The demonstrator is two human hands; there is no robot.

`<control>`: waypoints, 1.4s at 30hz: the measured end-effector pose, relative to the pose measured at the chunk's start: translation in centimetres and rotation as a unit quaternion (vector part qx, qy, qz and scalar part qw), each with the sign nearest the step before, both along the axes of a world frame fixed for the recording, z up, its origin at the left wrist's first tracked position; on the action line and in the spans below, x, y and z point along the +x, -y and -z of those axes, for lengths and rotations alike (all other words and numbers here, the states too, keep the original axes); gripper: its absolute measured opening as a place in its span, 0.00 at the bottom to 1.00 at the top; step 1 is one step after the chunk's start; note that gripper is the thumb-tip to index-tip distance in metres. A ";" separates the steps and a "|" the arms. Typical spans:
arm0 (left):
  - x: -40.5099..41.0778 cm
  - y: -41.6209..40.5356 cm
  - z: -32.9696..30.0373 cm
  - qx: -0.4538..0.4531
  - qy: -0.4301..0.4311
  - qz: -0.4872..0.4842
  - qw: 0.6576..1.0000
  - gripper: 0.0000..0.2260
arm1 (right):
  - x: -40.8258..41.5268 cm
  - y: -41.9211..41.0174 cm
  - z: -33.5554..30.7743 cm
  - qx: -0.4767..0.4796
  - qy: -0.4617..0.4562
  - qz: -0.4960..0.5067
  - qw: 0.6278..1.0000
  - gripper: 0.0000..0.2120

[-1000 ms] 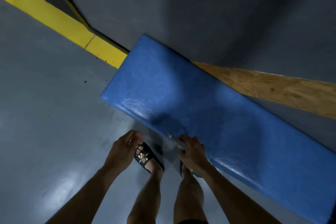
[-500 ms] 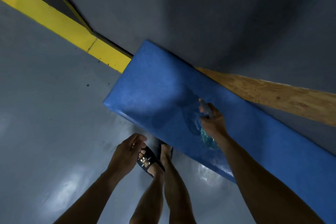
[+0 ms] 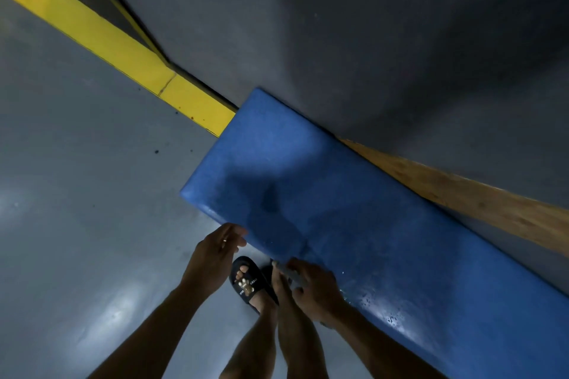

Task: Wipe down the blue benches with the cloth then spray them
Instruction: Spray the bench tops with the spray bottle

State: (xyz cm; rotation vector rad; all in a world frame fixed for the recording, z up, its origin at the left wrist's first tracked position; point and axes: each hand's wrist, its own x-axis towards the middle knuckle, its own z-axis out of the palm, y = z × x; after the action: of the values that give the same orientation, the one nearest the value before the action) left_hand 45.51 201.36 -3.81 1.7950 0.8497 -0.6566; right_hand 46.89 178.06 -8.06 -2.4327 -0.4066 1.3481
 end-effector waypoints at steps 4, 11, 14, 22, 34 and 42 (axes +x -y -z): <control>0.3 -1.2 0.2 0.030 -0.001 0.011 0.999 0.12 | 1.9 -1.3 0.5 0.008 0.018 0.067 0.998 0.12; 0.6 -1.8 0.1 0.045 -0.019 -0.002 0.999 0.12 | 13.3 -0.5 1.3 0.066 0.070 0.248 0.964 0.21; 1.2 -1.7 -0.1 0.042 -0.017 -0.014 0.999 0.13 | 17.8 -0.4 0.7 0.062 0.091 0.275 0.955 0.19; 2.1 -1.9 -0.3 0.020 -0.006 -0.056 0.998 0.11 | 18.6 -1.3 2.5 0.033 0.172 0.245 0.954 0.10; 0.6 -7.2 0.5 0.016 0.001 -0.014 1.000 0.12 | 1.8 -5.9 2.4 0.058 0.113 0.072 0.989 0.21; -0.2 -10.9 0.5 0.005 -0.016 -0.007 1.000 0.13 | 1.8 -9.1 3.1 -0.006 0.126 0.149 0.981 0.21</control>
State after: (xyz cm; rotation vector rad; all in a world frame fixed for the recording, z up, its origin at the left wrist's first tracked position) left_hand 45.35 212.30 -4.27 1.7909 0.8880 -0.6734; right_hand 48.65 187.17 -11.16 -2.5570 -0.0846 0.9245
